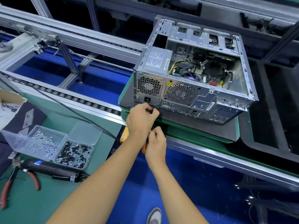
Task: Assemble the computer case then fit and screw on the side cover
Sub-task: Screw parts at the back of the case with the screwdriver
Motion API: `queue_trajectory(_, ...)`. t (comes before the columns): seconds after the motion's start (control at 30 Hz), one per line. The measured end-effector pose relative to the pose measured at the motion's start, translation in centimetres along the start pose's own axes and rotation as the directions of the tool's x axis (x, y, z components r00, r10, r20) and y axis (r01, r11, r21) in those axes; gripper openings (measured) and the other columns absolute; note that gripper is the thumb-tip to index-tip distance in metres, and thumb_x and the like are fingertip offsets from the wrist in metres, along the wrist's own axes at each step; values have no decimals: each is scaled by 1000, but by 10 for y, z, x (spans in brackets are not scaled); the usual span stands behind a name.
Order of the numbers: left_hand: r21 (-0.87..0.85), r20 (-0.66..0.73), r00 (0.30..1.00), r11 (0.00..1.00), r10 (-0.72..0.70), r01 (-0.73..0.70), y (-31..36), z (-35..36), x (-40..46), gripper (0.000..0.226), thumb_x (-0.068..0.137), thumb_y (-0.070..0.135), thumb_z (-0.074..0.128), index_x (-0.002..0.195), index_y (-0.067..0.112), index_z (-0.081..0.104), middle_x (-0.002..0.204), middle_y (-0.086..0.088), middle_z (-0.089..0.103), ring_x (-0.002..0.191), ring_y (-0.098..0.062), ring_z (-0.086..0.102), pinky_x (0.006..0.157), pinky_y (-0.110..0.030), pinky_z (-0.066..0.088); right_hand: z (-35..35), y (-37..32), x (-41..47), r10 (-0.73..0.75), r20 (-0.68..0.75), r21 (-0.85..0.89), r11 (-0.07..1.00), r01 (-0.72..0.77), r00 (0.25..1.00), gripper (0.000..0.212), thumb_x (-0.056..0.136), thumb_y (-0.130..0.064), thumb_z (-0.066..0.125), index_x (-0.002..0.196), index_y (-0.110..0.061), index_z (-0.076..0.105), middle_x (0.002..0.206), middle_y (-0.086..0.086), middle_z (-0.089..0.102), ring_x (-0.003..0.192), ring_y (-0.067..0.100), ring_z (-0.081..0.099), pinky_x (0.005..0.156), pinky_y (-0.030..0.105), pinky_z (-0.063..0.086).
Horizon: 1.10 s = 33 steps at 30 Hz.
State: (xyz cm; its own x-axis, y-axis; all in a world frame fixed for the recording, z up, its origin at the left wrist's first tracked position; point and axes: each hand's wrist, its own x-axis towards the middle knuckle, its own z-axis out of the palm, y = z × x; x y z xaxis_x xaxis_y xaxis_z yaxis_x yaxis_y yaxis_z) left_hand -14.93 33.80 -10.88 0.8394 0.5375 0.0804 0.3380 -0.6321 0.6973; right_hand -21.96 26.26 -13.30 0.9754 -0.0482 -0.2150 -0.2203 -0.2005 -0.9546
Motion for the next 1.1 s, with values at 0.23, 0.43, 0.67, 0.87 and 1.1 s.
queue_trajectory(0.23, 10, -8, 1000, 1000, -21, 21, 3, 7, 0, 22, 90, 49, 67, 88, 30, 78, 70, 13, 71, 68, -8, 65, 57, -26, 52, -1, 5, 10, 21, -17, -16, 1000, -21, 1000, 23, 89, -29, 39, 67, -27, 36, 58, -9, 39, 59, 16, 33, 56, 38, 26)
queue_trajectory(0.43, -80, 2, 998, 995, -60, 59, 2, 9, 1, 22, 88, 49, 70, 87, 29, 79, 68, 15, 70, 67, -4, 65, 58, -28, 55, 0, 5, 15, 5, -16, 11, 1000, -5, 1000, 20, 86, -32, 40, 67, -26, 35, 59, -5, 40, 60, 19, 34, 56, 40, 27)
queue_trajectory(0.67, -120, -14, 998, 991, -60, 58, 3, 9, -1, 20, 88, 47, 70, 90, 31, 80, 70, 15, 71, 70, -4, 66, 62, -31, 57, 2, 7, 17, 5, -27, 15, 1000, -5, 1000, 22, 88, -29, 40, 67, -27, 36, 60, -6, 41, 61, 16, 35, 56, 38, 27)
queue_trajectory(0.87, -152, -17, 997, 986, -73, 70, 5, 10, -4, 18, 85, 45, 69, 88, 32, 81, 67, 16, 70, 70, -3, 65, 63, -31, 57, 2, 10, 19, 4, -24, 33, 999, -4, 1000, 20, 88, -30, 40, 68, -27, 37, 60, -7, 41, 62, 17, 34, 57, 39, 28)
queue_trajectory(1.1, -157, -13, 998, 985, -68, 65, 5, 10, 0, 20, 86, 47, 71, 88, 31, 81, 66, 17, 70, 66, -1, 65, 58, -31, 56, 3, 11, 22, -13, -12, 50, 999, 14, 1000, 18, 90, -22, 41, 73, -17, 38, 61, -6, 40, 63, 14, 33, 58, 40, 26)
